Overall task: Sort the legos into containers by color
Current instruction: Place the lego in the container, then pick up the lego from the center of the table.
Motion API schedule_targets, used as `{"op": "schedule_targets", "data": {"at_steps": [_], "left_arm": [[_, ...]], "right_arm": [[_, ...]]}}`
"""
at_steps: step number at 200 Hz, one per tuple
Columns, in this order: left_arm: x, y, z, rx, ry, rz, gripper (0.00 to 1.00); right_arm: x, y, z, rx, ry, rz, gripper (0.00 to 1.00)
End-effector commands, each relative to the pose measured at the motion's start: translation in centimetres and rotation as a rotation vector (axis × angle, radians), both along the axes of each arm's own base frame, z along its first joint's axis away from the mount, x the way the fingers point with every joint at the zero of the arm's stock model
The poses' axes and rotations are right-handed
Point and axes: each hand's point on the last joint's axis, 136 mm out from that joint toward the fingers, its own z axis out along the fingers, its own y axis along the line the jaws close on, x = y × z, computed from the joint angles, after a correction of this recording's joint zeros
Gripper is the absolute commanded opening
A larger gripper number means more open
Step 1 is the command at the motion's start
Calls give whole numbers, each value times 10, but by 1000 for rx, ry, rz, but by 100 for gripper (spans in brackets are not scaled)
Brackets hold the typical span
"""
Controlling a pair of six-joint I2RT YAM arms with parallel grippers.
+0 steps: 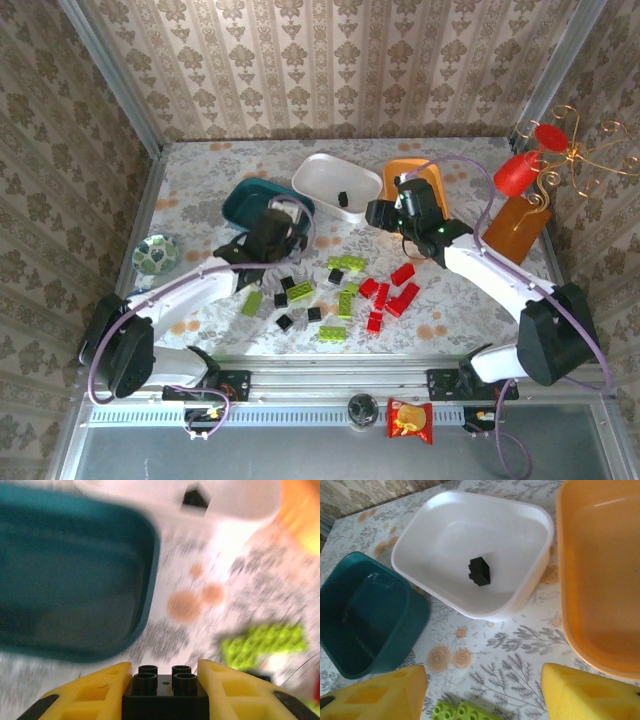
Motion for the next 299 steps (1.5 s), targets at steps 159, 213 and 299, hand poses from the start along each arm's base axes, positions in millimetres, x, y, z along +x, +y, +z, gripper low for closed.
{"op": "schedule_targets", "data": {"at_steps": [159, 213, 299], "left_arm": [[201, -98, 30, -186, 57, -45, 71], [123, -83, 131, -348, -150, -95, 89], [-27, -11, 62, -183, -201, -54, 100]], "right_arm": [[-71, -44, -48, -85, 179, -79, 70], [-96, -62, -109, -119, 410, -176, 67], [-87, -60, -154, -62, 510, -291, 71]]}}
